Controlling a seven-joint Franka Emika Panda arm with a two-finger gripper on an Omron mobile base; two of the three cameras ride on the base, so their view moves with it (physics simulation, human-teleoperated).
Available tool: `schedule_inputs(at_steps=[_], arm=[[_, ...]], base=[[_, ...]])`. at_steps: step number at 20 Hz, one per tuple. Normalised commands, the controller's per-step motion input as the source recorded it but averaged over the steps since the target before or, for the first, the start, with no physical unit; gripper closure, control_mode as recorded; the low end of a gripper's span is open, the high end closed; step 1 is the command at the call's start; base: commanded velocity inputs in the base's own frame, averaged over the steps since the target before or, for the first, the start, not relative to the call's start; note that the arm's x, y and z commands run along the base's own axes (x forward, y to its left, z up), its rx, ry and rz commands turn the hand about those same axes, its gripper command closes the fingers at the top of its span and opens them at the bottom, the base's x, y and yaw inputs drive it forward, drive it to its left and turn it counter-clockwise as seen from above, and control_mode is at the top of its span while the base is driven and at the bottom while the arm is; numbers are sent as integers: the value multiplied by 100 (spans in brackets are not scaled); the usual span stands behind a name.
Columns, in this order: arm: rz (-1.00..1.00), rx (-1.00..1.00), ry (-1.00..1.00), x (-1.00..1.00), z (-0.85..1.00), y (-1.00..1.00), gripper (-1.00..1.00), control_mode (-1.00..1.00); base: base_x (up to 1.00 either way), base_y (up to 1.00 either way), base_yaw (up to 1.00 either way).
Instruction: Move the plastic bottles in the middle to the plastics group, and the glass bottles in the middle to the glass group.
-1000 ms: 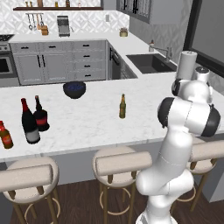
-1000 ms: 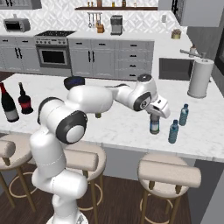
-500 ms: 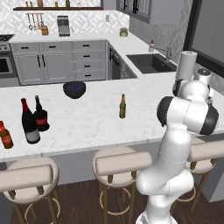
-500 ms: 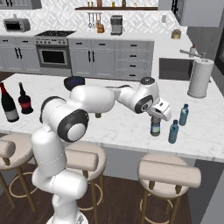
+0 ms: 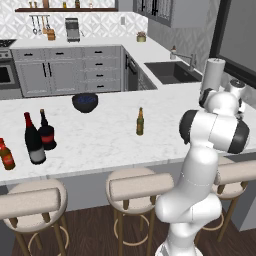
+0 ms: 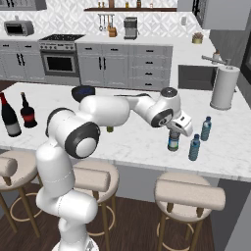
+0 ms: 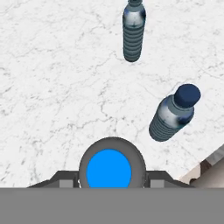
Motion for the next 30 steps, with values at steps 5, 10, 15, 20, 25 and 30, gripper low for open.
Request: schedule_inputs(at_steps=[5, 10, 15, 20, 25, 30], arm=[[0, 0, -2, 5, -28, 0, 100, -100], [0, 0, 0, 2, -37, 0, 100, -100], [0, 0, 0, 0, -32, 0, 100, -100], [0, 0, 0, 20, 0, 0, 100, -100], [-2, 0, 0, 48, 12, -3, 100, -100], [-2, 0, 0, 46, 4, -7, 100, -100]], base=[[0, 0, 0], [0, 0, 0], [0, 0, 0], [0, 0, 0], [0, 0, 0], [0, 0, 0]])
